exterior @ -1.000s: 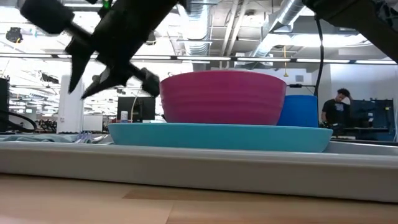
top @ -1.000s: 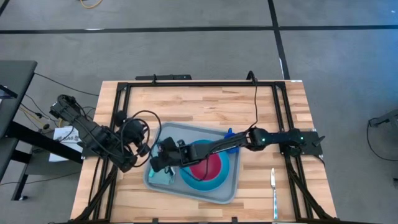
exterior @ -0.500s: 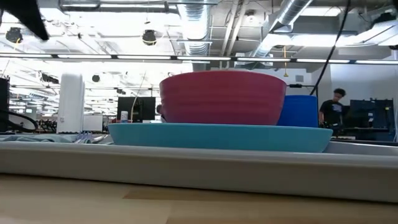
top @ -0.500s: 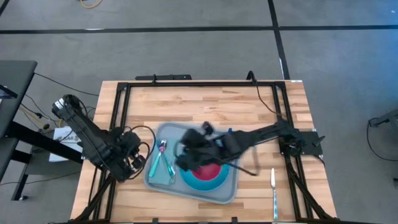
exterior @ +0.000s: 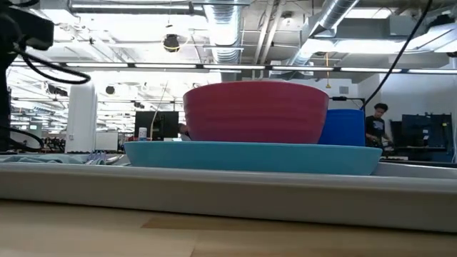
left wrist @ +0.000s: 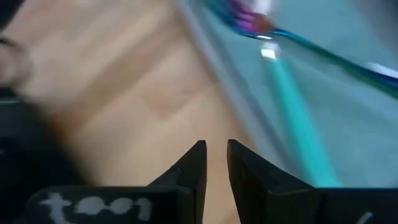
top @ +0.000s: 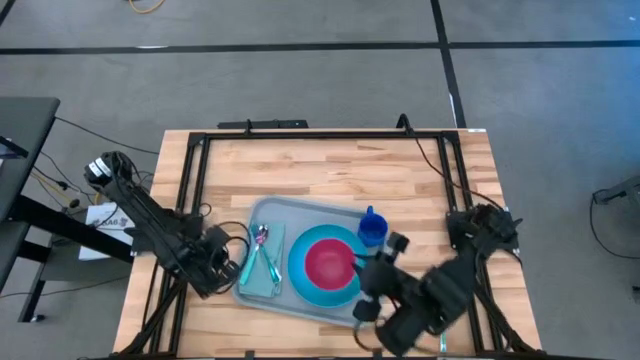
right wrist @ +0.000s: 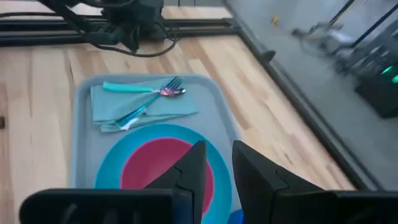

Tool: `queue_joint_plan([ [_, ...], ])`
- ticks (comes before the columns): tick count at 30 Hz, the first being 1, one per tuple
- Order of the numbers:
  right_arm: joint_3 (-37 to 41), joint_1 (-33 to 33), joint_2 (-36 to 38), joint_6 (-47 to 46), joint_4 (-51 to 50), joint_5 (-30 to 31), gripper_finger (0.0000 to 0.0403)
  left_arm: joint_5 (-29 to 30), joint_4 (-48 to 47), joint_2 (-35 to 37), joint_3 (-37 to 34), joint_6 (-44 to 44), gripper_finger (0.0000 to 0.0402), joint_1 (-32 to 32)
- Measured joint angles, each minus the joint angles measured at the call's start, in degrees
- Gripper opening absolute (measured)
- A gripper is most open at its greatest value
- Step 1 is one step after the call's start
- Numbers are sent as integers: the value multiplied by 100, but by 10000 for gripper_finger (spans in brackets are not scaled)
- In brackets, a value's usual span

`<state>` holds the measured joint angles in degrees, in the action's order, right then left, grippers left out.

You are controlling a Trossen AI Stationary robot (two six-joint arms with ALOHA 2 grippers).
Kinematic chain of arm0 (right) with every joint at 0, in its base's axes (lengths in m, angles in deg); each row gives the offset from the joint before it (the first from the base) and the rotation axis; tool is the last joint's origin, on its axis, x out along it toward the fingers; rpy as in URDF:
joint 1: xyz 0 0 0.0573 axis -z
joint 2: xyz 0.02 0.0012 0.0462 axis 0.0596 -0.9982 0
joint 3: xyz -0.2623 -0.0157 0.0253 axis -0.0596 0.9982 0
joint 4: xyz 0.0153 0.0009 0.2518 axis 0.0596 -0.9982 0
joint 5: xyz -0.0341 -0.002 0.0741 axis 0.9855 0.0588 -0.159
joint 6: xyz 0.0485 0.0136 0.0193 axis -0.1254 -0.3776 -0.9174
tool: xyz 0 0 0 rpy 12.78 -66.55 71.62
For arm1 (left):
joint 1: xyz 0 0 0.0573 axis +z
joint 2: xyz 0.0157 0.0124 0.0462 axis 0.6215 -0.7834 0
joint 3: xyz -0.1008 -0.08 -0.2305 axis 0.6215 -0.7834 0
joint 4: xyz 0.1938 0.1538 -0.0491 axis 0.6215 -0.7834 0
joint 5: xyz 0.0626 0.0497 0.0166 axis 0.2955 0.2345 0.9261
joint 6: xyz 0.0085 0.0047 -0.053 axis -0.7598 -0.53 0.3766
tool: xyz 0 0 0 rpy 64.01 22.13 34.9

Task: Set up tray
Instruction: Put the blue purple fork on top of the green table napkin to the right of the green spoon

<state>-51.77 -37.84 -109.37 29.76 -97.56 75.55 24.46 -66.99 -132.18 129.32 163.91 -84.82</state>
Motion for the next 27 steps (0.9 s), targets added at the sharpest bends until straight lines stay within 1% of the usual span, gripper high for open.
queue_joint_plan([
  [2, 251, -208, -18, -421, -43, 273, 71, -5, 411, 0, 18, -202, 50, 9],
  [3, 414, -270, -29, -459, -35, 356, 71, -2, 568, 0, 56, -279, 50, 9],
  [8, 1061, -444, -15, -708, -61, 463, 71, 222, 1503, 2, 175, -517, 50, 14],
  [11, 1286, -446, 176, -696, -60, 359, 71, 351, 2002, 0, 175, -838, 50, 74],
  [14, 1342, -417, 598, -381, -59, 344, 71, 531, 2348, 0, 175, -1239, 51, 174],
  [17, 1346, -365, 1100, -151, -54, 404, 71, 832, 2505, 0, 175, -1514, 59, 301],
  [21, 1447, -324, 1794, -327, -54, 831, 71, 1017, 2473, 0, 163, -1542, 78, 573],
  [23, 1770, -324, 2018, -605, -50, 1084, 71, 958, 2489, 0, 120, -1542, 90, 743],
  [27, 2803, -328, 2311, -1451, -51, 1270, 71, 836, 2510, 0, 1, -1423, 114, 1061],
])
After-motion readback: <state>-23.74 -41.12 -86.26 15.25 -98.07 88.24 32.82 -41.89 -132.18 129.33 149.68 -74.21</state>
